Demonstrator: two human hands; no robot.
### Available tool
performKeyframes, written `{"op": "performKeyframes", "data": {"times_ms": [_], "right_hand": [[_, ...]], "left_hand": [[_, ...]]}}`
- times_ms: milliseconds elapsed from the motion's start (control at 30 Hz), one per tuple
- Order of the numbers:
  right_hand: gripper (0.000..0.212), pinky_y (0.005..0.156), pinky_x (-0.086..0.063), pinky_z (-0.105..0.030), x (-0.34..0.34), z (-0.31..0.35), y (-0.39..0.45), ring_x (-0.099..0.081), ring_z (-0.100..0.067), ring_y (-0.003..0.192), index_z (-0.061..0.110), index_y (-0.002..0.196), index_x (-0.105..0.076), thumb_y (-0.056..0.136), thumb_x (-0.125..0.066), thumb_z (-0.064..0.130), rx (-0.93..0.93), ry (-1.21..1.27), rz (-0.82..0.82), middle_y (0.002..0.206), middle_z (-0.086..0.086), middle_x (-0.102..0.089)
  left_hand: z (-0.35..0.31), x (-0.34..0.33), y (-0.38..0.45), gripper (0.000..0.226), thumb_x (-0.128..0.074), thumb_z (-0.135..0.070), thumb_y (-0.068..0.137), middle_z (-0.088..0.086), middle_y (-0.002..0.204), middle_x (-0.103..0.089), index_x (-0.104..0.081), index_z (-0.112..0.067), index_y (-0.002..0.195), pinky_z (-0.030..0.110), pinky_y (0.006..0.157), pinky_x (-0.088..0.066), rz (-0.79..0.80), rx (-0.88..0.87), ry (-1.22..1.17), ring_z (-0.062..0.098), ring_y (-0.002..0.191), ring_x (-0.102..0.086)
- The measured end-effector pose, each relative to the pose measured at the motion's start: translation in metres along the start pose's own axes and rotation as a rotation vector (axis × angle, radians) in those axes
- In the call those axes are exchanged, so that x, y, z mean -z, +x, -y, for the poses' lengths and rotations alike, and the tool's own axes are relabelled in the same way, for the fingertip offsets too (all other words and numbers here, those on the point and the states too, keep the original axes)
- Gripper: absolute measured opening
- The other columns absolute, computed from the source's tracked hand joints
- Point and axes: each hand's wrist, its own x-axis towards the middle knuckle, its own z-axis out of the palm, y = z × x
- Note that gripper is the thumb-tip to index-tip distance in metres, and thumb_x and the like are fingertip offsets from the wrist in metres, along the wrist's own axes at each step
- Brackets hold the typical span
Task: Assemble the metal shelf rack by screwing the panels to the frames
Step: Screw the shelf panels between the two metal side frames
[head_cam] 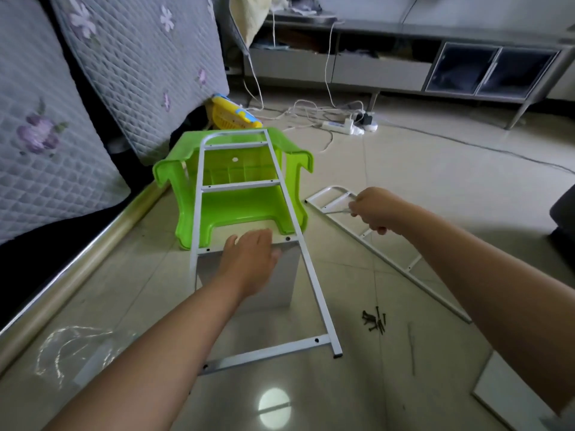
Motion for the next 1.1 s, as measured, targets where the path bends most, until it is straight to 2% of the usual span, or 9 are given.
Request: {"op": "performKeyframes", "data": {"times_ms": [167, 333, 400, 500, 633, 733, 800, 967, 1100], "right_hand": [[0.029, 0.051, -0.038, -0.025, -0.050, -0.069, 0.030, -0.046, -0.021, 0.054, 0.007, 0.065, -0.043, 0.093, -0.038, 0.010, -0.124, -0.102, 0.032, 0.068, -0.011, -0.047], [0.028, 0.077, -0.042, -0.029, -0.129, -0.111, 0.029, -0.055, -0.029, 0.102, 0.001, 0.113, -0.055, 0.090, -0.041, 0.010, -0.219, -0.103, 0.124, 0.115, -0.019, -0.057], [0.028, 0.076, -0.039, -0.026, -0.170, -0.128, 0.018, -0.053, -0.030, 0.111, 0.002, 0.113, -0.054, 0.091, -0.040, 0.009, -0.301, -0.069, 0.171, 0.121, -0.018, -0.056], [0.016, 0.074, -0.037, -0.025, -0.222, -0.149, -0.001, -0.054, -0.027, 0.108, 0.010, 0.085, -0.050, 0.093, -0.036, 0.009, -0.331, -0.046, 0.225, 0.115, -0.016, -0.058], [0.034, 0.068, -0.033, -0.025, -0.260, -0.175, -0.023, -0.054, -0.023, 0.102, 0.023, 0.063, -0.023, 0.092, -0.034, 0.009, -0.306, -0.139, 0.222, 0.094, -0.004, -0.052], [0.016, 0.077, -0.040, -0.028, -0.261, -0.181, -0.029, -0.048, -0.020, 0.111, 0.020, 0.087, -0.049, 0.092, -0.037, 0.012, -0.275, -0.295, 0.188, 0.113, -0.003, -0.055], [0.025, 0.086, -0.042, -0.027, -0.263, -0.188, -0.028, -0.046, -0.019, 0.113, 0.016, 0.110, -0.052, 0.091, -0.037, 0.012, -0.285, -0.368, 0.195, 0.117, -0.002, -0.054], [0.032, 0.094, -0.039, -0.030, -0.269, -0.196, -0.027, -0.043, -0.020, 0.119, 0.015, 0.117, -0.051, 0.091, -0.034, 0.010, -0.288, -0.439, 0.257, 0.122, -0.002, -0.052], [0.031, 0.092, -0.039, -0.031, -0.262, -0.197, -0.018, -0.047, -0.020, 0.116, 0.017, 0.118, -0.052, 0.095, -0.033, 0.027, -0.272, -0.473, 0.238, 0.122, -0.002, -0.054]], "left_hand": [[-0.032, -0.004, 0.028, 0.056, -0.029, -0.041, 0.099, 0.009, 0.156, -0.014, -0.021, -0.013, 0.146, 0.039, 0.106, -0.028, 0.020, -0.021, -0.021, 0.024, 0.140, -0.021], [-0.044, -0.002, 0.040, 0.055, -0.026, -0.037, 0.092, 0.012, 0.150, -0.024, -0.036, -0.008, 0.137, 0.040, 0.098, -0.035, 0.014, 0.015, -0.029, 0.028, 0.134, -0.029], [-0.050, 0.000, 0.041, 0.071, -0.014, -0.037, 0.074, 0.012, 0.149, -0.027, -0.044, -0.005, 0.130, 0.038, 0.099, -0.033, -0.011, -0.025, 0.004, 0.028, 0.132, -0.031], [-0.057, 0.000, 0.048, 0.080, -0.008, -0.035, 0.068, 0.012, 0.151, -0.025, -0.041, -0.002, 0.133, 0.034, 0.109, -0.022, -0.007, -0.084, 0.025, 0.024, 0.138, -0.023], [-0.054, -0.003, 0.059, 0.057, -0.026, -0.026, 0.093, 0.012, 0.156, -0.011, -0.025, 0.002, 0.143, 0.031, 0.117, -0.006, 0.108, -0.101, 0.024, 0.021, 0.145, -0.001], [-0.051, -0.002, 0.065, 0.056, -0.032, -0.022, 0.095, 0.011, 0.157, -0.005, -0.020, 0.003, 0.145, 0.031, 0.117, -0.002, 0.145, -0.101, 0.028, 0.020, 0.145, 0.004], [-0.051, 0.000, 0.069, 0.058, -0.032, -0.022, 0.096, 0.011, 0.157, 0.000, -0.017, 0.002, 0.146, 0.031, 0.117, -0.001, 0.168, -0.090, 0.029, 0.020, 0.145, 0.007], [-0.050, 0.000, 0.074, 0.061, -0.032, -0.023, 0.095, 0.012, 0.157, 0.008, -0.009, 0.000, 0.147, 0.033, 0.118, 0.000, 0.204, -0.056, 0.024, 0.020, 0.144, 0.012], [-0.050, 0.001, 0.074, 0.062, -0.031, -0.024, 0.096, 0.012, 0.157, 0.010, -0.007, 0.000, 0.148, 0.033, 0.119, 0.001, 0.216, -0.048, 0.025, 0.020, 0.144, 0.013]]}}
